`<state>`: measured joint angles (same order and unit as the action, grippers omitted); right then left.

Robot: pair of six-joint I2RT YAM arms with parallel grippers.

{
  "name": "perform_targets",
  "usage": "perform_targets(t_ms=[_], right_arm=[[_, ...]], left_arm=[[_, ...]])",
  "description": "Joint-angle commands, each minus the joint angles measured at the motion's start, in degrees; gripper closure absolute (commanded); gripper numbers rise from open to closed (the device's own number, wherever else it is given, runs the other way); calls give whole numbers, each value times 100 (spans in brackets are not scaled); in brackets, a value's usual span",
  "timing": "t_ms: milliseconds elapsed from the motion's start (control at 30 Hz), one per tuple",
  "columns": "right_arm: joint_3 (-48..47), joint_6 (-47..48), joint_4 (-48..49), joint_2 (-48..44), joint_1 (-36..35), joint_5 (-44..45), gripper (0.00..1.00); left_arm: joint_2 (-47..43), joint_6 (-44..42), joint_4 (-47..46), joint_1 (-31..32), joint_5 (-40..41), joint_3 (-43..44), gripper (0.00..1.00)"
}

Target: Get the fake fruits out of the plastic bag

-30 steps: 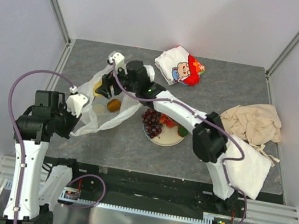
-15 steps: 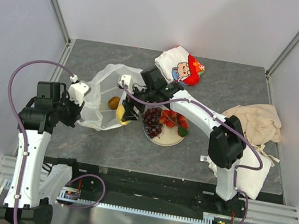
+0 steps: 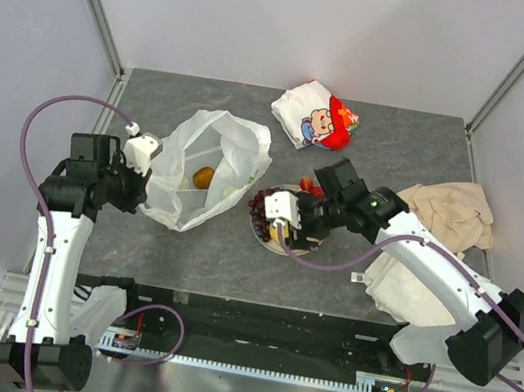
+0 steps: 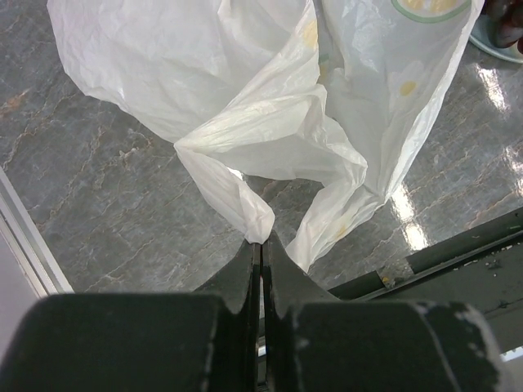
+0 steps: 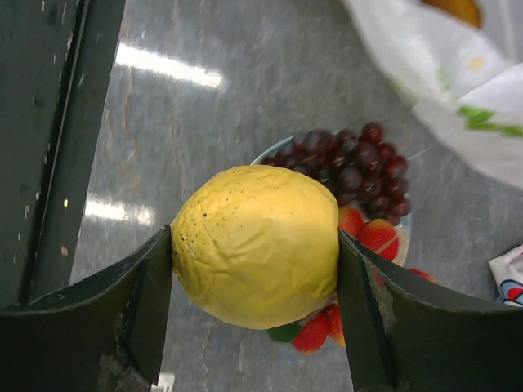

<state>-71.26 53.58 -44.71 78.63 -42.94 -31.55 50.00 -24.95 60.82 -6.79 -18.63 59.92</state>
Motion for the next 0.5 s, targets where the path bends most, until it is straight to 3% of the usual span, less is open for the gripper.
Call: perform_targets(t_ms=[0, 133, 467], right_arm=[[543, 1582, -459, -15, 84, 307, 73], [675, 2375, -609, 152, 137, 500, 80], [737, 3413, -302, 855, 137, 949, 76]], left_arm=[[36, 148, -219, -24, -62, 134, 98], [-16, 148, -219, -68, -18, 143, 98], [-183, 166, -140, -165, -26, -41, 98]])
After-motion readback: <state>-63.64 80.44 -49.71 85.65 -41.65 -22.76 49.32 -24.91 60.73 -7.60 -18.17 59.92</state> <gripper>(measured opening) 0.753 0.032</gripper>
